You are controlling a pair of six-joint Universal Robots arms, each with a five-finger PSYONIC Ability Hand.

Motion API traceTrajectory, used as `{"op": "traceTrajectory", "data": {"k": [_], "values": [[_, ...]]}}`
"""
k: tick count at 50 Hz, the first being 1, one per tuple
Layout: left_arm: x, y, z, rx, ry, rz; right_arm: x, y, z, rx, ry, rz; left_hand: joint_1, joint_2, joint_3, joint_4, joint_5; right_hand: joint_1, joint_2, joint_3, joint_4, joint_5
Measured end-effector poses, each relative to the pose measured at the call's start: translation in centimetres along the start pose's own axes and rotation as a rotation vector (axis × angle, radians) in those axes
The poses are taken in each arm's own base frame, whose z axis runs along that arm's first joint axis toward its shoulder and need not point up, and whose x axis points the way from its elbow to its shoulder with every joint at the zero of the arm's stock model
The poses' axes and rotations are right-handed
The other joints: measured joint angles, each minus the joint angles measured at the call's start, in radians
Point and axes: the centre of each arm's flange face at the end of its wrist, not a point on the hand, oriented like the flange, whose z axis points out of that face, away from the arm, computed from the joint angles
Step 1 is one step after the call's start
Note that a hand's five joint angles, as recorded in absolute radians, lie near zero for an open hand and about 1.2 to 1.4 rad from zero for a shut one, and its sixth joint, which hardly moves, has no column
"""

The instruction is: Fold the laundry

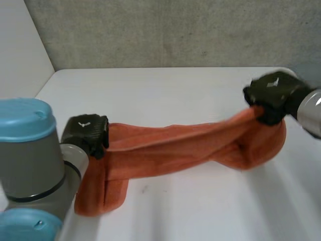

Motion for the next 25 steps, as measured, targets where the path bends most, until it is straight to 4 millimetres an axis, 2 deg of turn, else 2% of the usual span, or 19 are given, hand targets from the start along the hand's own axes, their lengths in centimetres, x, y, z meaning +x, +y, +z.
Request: {"op": "traceTrajectory", "data": {"k": [2, 4, 7, 8, 10, 11, 12, 13, 14, 15, 17, 18, 21, 23, 25], "values": [[0.5, 1.1, 1.5, -0.018, 0.03, 0.002, -0.8, 1.7, 1.4, -0.072, -0.051, -0.044, 0.001, 0.0, 0.0, 0.0, 0.0, 0.0, 0.0, 0.0, 0.0, 0.005], [0.8, 1.4, 2.8, -0.011, 0.043, -0.003, -0.9, 2.5, 2.7, -0.095, -0.064, -0.059, 0.001, 0.0, 0.0, 0.0, 0.0, 0.0, 0.0, 0.0, 0.0, 0.009], [0.8, 1.4, 3.3, -0.005, 0.045, -0.006, -0.9, 2.7, 3.2, -0.098, -0.064, -0.061, 0.001, 0.0, 0.0, 0.0, 0.0, 0.0, 0.0, 0.0, 0.0, 0.009], [0.8, 0.9, 5.3, 0.039, 0.045, -0.021, -0.4, 2.8, 5.3, -0.07, -0.037, -0.05, 0.001, 0.0, 0.0, 0.0, 0.001, 0.0, 0.0, 0.0, 0.0, 0.011], [0.7, 0.6, 5.9, 0.057, 0.042, -0.026, -0.3, 2.7, 5.7, -0.057, -0.027, -0.045, 0.001, 0.0, 0.0, 0.0, 0.002, 0.0, 0.0, 0.0, 0.0, 0.011], [0.5, -0.4, 6.9, 0.102, 0.036, -0.038, 0.5, 1.8, 6.9, 0.003, 0.022, -0.027, 0.002, 0.0, 0.0, 0.0, 0.002, 0.0, 0.0, 0.0, 0.0, 0.011], [0.1, -2.2, 8.1, 0.187, 0.025, -0.057, 1.4, 0.4, 7.9, 0.085, 0.082, -0.007, 0.003, 0.0, 0.0, 0.0, 0.002, 0.0, 0.0, 0.001, 0.0, 0.011], [-0.1, -2.7, 8.5, 0.21, 0.022, -0.061, 1.7, -0.1, 8.2, 0.114, 0.102, 0.001, 0.003, 0.0, 0.0, 0.0, 0.002, 0.0, 0.0, 0.001, 0.0, 0.011], [-0.4, -4.1, 9.2, 0.274, 0.014, -0.072, 2.4, -1.3, 8.6, 0.175, 0.148, 0.015, 0.003, 0.0, 0.001, 0.0, 0.002, 0.0, 0.0, 0.001, 0.0, 0.011], [-0.8, -5.8, 9.7, 0.354, 0.004, -0.085, 3.0, -2.1, 8.9, 0.22, 0.182, 0.023, 0.003, 0.001, 0.001, 0.0, 0.002, 0.0, 0.001, 0.001, 0.0, 0.011], [-1.8, -9.5, 10.2, 0.519, -0.021, -0.106, 4.9, -5.2, 9.0, 0.376, 0.298, 0.046, 0.003, 0.001, 0.001, 0.0, 0.002, 0.0, 0.0, 0.001, 0.0, 0.011], [-2.7, -12.0, 10.2, 0.639, -0.044, -0.118, 5.8, -7.0, 8.8, 0.464, 0.36, 0.057, 0.003, 0.001, 0.001, 0.0, 0.002, 0.0, 0.001, 0.001, 0.0, 0.011], [-4.8, -17.5, 8.7, 0.897, -0.099, -0.137, 7.5, -11.3, 7.1, 0.688, 0.497, 0.078, 0.004, 0.001, 0.001, 0.0, 0.002, 0.0, 0.001, 0.001, 0.0, 0.011], [-5.7, -19.7, 7.5, 1.004, -0.127, -0.143, 8.0, -12.9, 6.0, 0.784, 0.551, 0.084, 0.004, 0.002, 0.001, 0.0, 0.002, 0.0, 0.001, 0.001, 0.0, 0.011], [-6.4, -20.9, 6.5, 1.067, -0.147, -0.145, 8.2, -13.9, 5.1, 0.847, 0.583, 0.085, 0.004, 0.002, 0.001, 0.0, 0.002, 0.0, 0.001, 0.001, 0.0, 0.011]]}}
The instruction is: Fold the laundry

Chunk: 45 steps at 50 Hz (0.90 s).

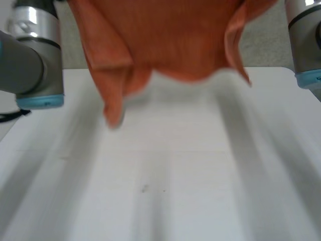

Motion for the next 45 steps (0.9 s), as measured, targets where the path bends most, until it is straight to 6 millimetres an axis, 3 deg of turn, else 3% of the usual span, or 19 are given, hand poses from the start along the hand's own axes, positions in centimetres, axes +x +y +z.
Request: {"op": "traceTrajectory", "data": {"k": [5, 6, 12, 13, 15, 16, 18, 19, 23, 27, 31, 32, 37, 45], "values": [[-1.0, -1.3, -0.6, 0.025, -0.018, 0.014, -0.1, -1.0, -1.1, 0.044, 0.0, 0.003, 0.0, 0.0, 0.0, 0.0, 0.003, 0.0, 0.0, 0.0, 0.0, 0.0], [-1.3, -0.7, -2.0, -0.022, -0.016, 0.024, -0.7, -0.2, -2.6, 0.008, -0.048, 0.003, 0.0, 0.0, 0.0, 0.0, 0.003, 0.0, 0.0, 0.0, 0.0, 0.0], [-1.6, 1.7, -6.4, -0.188, 0.004, 0.043, -3.1, 3.0, -7.2, -0.157, -0.221, 0.017, 0.0, 0.0, 0.0, 0.0, 0.003, 0.0, 0.0, 0.002, 0.0, 0.001], [-1.6, 2.8, -8.2, -0.258, 0.014, 0.049, -3.8, 4.1, -8.8, -0.221, -0.276, 0.029, 0.001, 0.0, 0.0, 0.0, 0.003, 0.0, 0.0, 0.002, 0.0, 0.004], [-1.6, 3.1, -8.8, -0.281, 0.018, 0.051, -4.2, 4.6, -9.6, -0.255, -0.301, 0.035, 0.001, 0.0, 0.0, 0.0, 0.003, 0.0, 0.0, 0.002, 0.0, 0.004], [-1.5, 4.7, -11.4, -0.385, 0.034, 0.059, -5.0, 6.2, -11.8, -0.352, -0.361, 0.054, 0.001, 0.0, 0.0, 0.0, 0.003, 0.0, 0.0, 0.003, 0.0, 0.009], [-1.4, 6.2, -13.8, -0.482, 0.05, 0.066, -5.9, 8.2, -14.6, -0.472, -0.422, 0.075, 0.001, 0.0, 0.0, 0.0, 0.003, 0.0, 0.0, 0.003, 0.0, 0.009], [-1.4, 6.2, -13.8, -0.482, 0.05, 0.066, -5.9, 8.2, -14.6, -0.472, -0.422, 0.075, 0.001, 0.0, 0.0, 0.0, 0.003, 0.0, 0.0, 0.003, 0.0, 0.009], [-1.2, 9.1, -18.0, -0.664, 0.078, 0.084, -7.3, 11.9, -18.8, -0.66, -0.496, 0.09, 0.001, 0.0, 0.0, 0.0, 0.003, 0.0, 0.0, 0.003, 0.0, 0.009], [-1.2, 10.5, -20.1, -0.766, 0.092, 0.096, -7.5, 14.1, -20.9, -0.763, -0.52, 0.076, 0.001, 0.001, 0.0, 0.0, 0.003, -0.005, -0.016, -0.016, -0.023, 0.004], [-1.3, 10.9, -20.7, -0.801, 0.096, 0.102, -7.2, 15.0, -21.7, -0.805, -0.523, 0.067, 0.001, 0.001, 0.0, 0.0, 0.003, -0.077, -0.115, -0.115, -0.122, -0.074], [-1.3, 10.9, -20.8, -0.808, 0.095, 0.103, -7.0, 15.2, -21.8, -0.819, -0.521, 0.066, 0.001, 0.001, 0.0, 0.0, 0.003, -0.21, -0.277, -0.281, -0.287, -0.225], [-1.3, 10.5, -20.7, -0.806, 0.093, 0.102, -6.1, 14.8, -21.6, -0.848, -0.511, 0.072, 0.001, 0.001, 0.0, 0.0, 0.003, -0.389, -0.495, -0.501, -0.514, -0.46], [-1.2, 10.0, -20.7, -0.797, 0.096, 0.095, -4.8, 13.6, -21.4, -0.918, -0.524, 0.097, 0.001, 0.001, 0.0, 0.0, 0.003, -0.492, -0.616, -0.628, -0.632, -0.591]]}}
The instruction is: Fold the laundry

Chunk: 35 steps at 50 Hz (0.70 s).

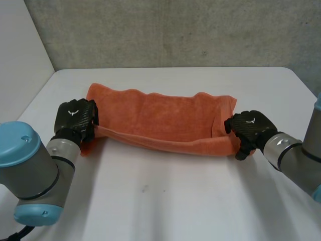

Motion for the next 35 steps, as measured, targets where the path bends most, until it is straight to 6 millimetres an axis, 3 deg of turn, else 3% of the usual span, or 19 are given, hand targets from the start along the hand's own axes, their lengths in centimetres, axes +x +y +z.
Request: {"op": "traceTrajectory", "data": {"k": [16, 35], "values": [[0.4, 0.1, -0.4, -0.004, 0.014, -0.002, 1.8, -0.5, -0.4, -0.045, -0.028, 0.033, 0.0, 0.0, 0.0, 0.0, 0.0, -0.003, -0.004, -0.003, -0.007, -0.01], [0.1, 0.3, 0.1, -0.009, 0.003, 0.0, 1.2, 2.6, -0.7, -0.134, -0.063, 0.085, 0.0, 0.0, 0.0, 0.0, 0.0, -0.003, -0.004, 0.0, -0.005, -0.006]]}}
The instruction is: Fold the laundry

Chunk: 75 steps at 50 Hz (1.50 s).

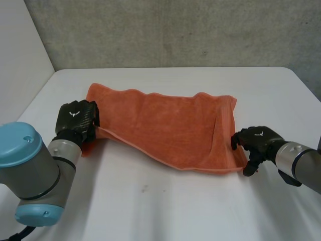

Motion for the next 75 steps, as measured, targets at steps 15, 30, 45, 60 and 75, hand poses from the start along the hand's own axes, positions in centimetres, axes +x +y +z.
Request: {"op": "traceTrajectory", "data": {"k": [15, 30, 45, 60, 75], "values": [[-0.1, 0.1, 0.3, -0.003, -0.005, 0.0, -1.3, 1.8, 0.4, -0.014, -0.032, 0.004, 0.0, 0.0, 0.0, 0.0, 0.0, 0.245, 0.294, 0.295, 0.296, 0.265], [-0.1, 0.3, 0.3, -0.008, -0.004, 0.001, 0.0, 1.5, 1.8, 0.065, 0.035, -0.017, 0.0, 0.0, 0.0, 0.0, 0.0, 0.49, 0.618, 0.625, 0.634, 0.599], [0.3, 2.7, 0.6, -0.076, 0.009, 0.014, 4.3, -1.1, 2.3, 0.249, 0.212, 0.141, -0.637, -0.641, -0.628, -0.629, -0.63, 0.49, 0.618, 0.627, 0.636, 0.602], [0.1, 3.6, 1.2, -0.108, -0.009, 0.007, 8.2, -1.7, 0.6, 0.329, 0.339, 0.229, -0.856, -0.878, -0.874, -0.877, -0.876, 0.49, 0.618, 0.627, 0.636, 0.602], [-0.4, 3.4, 0.5, -0.198, -0.012, -0.004, 8.5, -2.1, -1.0, 0.377, 0.374, 0.208, -0.749, -0.765, -0.764, -0.766, -0.762, 0.49, 0.618, 0.627, 0.636, 0.602]]}}
